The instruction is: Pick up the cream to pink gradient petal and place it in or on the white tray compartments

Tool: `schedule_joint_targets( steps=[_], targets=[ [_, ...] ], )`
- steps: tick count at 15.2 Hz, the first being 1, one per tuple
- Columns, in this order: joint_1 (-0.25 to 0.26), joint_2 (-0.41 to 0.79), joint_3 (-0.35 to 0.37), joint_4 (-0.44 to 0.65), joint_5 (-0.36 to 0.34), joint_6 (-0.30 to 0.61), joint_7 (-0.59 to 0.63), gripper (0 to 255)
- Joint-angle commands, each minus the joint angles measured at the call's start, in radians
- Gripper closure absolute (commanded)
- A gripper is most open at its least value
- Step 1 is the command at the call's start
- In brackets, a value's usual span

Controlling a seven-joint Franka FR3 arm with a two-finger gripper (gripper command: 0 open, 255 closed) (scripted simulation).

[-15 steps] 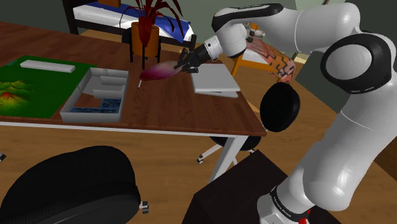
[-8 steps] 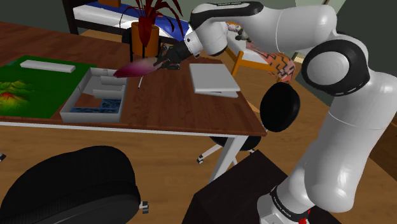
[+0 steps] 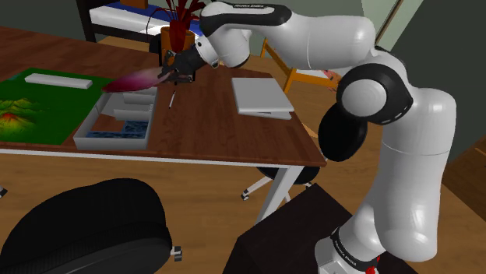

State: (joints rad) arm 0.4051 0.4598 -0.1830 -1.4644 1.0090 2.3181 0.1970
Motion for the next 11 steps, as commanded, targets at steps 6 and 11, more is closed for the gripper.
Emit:
schedule_joint_targets(
  steps=[6,11],
  targets=[
    [0.038,0.154,0.01,0.205,-0.034,0.014,0.104,255],
    [0.034,0.169,0.025,0.171,-0.003,0.05,0.055,255]
  ],
)
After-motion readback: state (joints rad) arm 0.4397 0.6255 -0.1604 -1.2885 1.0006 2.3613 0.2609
